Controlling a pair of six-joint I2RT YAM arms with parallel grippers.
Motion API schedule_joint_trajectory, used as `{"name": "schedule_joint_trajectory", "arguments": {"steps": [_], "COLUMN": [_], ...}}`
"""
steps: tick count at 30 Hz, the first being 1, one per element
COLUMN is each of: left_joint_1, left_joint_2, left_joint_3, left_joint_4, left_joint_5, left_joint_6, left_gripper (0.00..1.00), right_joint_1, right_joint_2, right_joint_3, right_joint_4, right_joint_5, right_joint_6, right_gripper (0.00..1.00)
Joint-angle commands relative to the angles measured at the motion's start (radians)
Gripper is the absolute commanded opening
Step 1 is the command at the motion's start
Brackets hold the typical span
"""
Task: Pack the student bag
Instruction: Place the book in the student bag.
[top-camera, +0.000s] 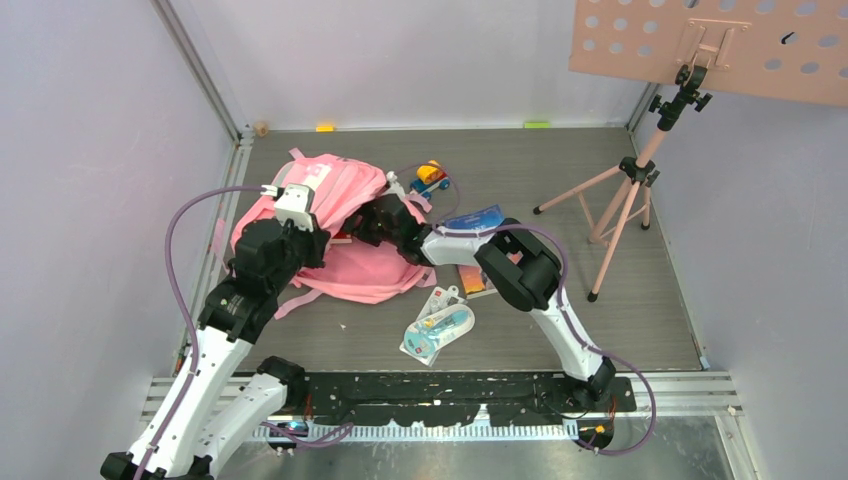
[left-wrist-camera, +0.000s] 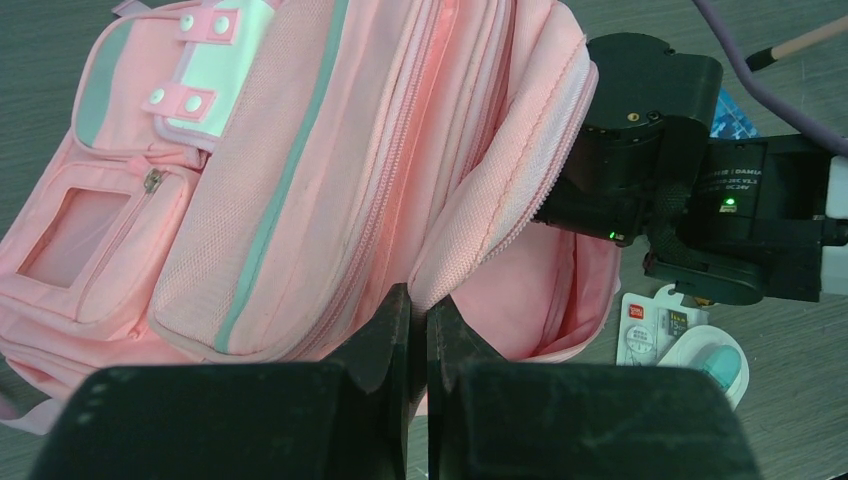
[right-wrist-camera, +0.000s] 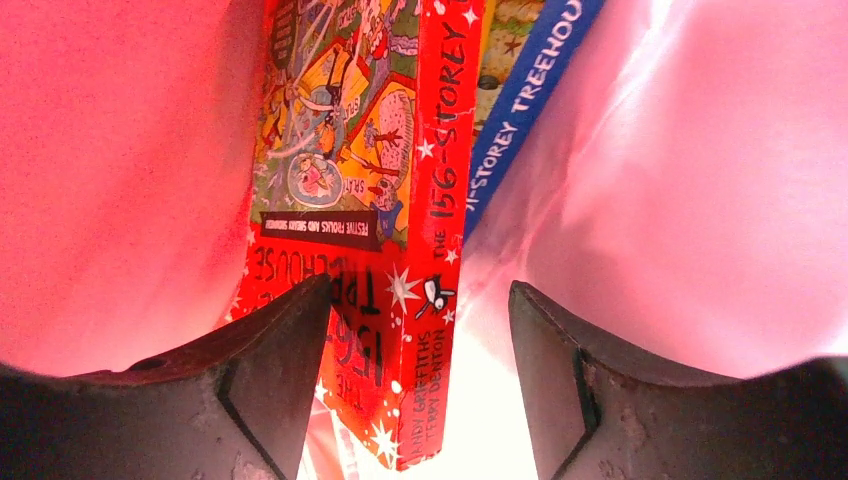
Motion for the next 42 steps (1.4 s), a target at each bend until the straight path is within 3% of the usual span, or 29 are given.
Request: {"name": "schedule_joint_trajectory", "arguments": {"steps": [1,11,20,27,30,34,42], "left_joint_1": [-0.001,0.0,-0.001,-0.001,-0.001,-0.001,-0.001], "left_joint_2": [-0.022,-0.022,-0.016,-0.008,-0.008,-0.008,-0.011], "left_joint_3": [0.026,0.026,0.027,0.029,0.029,0.029,0.027], "left_joint_4": [0.112,0.111,0.112,0.11,0.11,0.11,0.11], "left_joint_5": [0.024,0.028,0.032,0.034,0.037,0.04,0.027], "left_joint_6": [-0.016,-0.016,-0.016,-0.017,-0.019,-0.02,-0.02], "left_gripper": [0.0,0.0,0.0,0.0,0.0,0.0,0.0], "right_joint_1": [-0.001,0.003,0.03,0.069,0.079,0.09,0.095], "right_joint_2": [-0.099,-0.13,-0.062,0.055,0.091,0.098,-0.041], "right_joint_3": [-0.051,-0.062,0.041,0.209,0.253,0.273,0.128], "right_joint_4": [-0.065,-0.049,-0.062,-0.099,-0.115,-0.13,-0.112], "right_joint_5": [0.102,0.092,0.042,0.037,0.037,0.037,0.06], "right_joint_6": [-0.114,-0.204,-0.249,-0.242,-0.235,-0.245,-0.316], "right_gripper": [0.71,0.57,0.24,0.2,0.2,0.28,0.68]}}
